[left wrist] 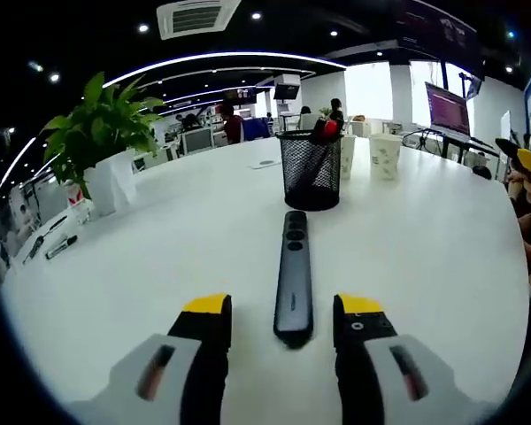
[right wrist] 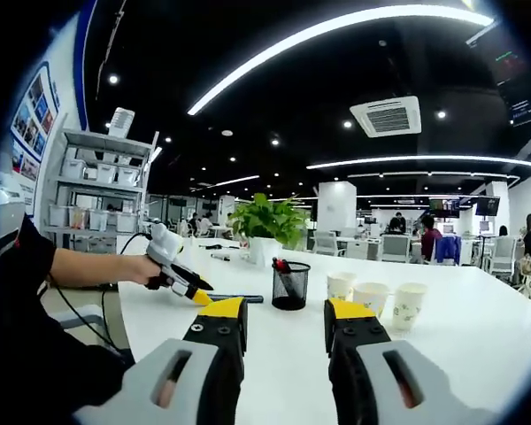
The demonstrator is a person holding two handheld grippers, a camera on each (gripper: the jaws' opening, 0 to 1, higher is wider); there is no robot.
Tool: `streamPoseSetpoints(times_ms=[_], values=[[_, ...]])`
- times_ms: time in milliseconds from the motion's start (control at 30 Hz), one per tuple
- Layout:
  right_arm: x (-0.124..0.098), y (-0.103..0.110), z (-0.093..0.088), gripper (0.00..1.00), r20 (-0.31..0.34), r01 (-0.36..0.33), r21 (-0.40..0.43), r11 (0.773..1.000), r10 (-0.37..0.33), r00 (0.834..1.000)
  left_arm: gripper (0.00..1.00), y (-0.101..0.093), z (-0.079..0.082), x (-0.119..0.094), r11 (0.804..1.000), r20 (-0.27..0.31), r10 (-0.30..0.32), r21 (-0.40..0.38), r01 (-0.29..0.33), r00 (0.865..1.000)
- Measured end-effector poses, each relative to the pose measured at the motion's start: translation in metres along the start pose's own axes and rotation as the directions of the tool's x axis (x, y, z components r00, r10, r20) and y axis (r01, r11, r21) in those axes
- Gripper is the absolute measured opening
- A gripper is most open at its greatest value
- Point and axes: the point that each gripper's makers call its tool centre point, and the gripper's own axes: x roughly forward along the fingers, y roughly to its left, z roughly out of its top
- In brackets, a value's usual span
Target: Place the scattered laser pointers and whiteboard markers into the pen holder and stack the scattered paper cups together
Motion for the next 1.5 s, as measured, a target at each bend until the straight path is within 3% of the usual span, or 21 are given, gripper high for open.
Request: streamPoseSetpoints(times_ms=[133, 200, 233, 533, 767, 833, 900, 1100, 1267, 1500], values=[[0.001, 0.000, 0.000, 0.36, 0.009, -0.002, 0.007, 1.000, 0.001, 1.000, 0.47, -0.001, 0.001, 0.001, 0.999, 0.002, -0.019, -0.035, 0.019, 1.000], [0.002, 0.001, -0.001, 0.36, 0.006, -0.003, 0.008, 1.000, 0.003, 1.000, 0.46, -0.001, 0.001, 0.001, 0.999, 0.001, -0.019, -0.027, 0.019, 1.000], [0.002, 0.001, -0.001, 0.36, 0.006, -0.003, 0.008, 1.000, 0.003, 1.000, 0.46, 0.000, 0.002, 0.002, 1.000, 0.007, -0.012, 0.013, 0.012, 1.000], [0.002, 0.001, -0.003, 0.35, 0.002, -0.006, 0.010, 1.000, 0.006, 1.000, 0.49, -0.019, -0.003, -0.009, 0.999, 0.008, -0.044, 0.016, 0.044, 0.999], [0.003, 0.004, -0.003, 0.35, 0.001, -0.011, 0.009, 1.000, 0.011, 1.000, 0.49, -0.020, -0.008, -0.010, 0.998, 0.008, -0.058, 0.020, 0.058, 0.998], [0.004, 0.005, -0.003, 0.35, 0.003, -0.013, 0.010, 1.000, 0.013, 1.000, 0.44, -0.021, -0.006, -0.007, 0.996, 0.011, -0.089, 0.028, 0.088, 0.996], [0.004, 0.006, -0.004, 0.35, 0.001, -0.015, 0.009, 1.000, 0.015, 1.000, 0.36, -0.012, -0.005, -0.005, 0.997, 0.021, -0.073, 0.022, 0.072, 0.997], [0.002, 0.006, -0.004, 0.35, -0.001, -0.016, 0.001, 1.000, 0.016, 1.000, 0.33, -0.011, -0.005, -0.003, 0.997, 0.028, -0.074, 0.017, 0.074, 0.997], [0.002, 0.002, -0.001, 0.34, 0.004, -0.006, -0.005, 1.000, 0.006, 1.000, 0.21, -0.018, -0.007, -0.004, 0.994, 0.016, -0.099, 0.043, 0.098, 0.995], [0.005, 0.005, -0.005, 0.33, -0.010, -0.013, -0.020, 1.000, 0.013, 1.000, 0.21, -0.018, -0.008, -0.003, 0.993, 0.028, -0.106, 0.062, 0.104, 0.994]])
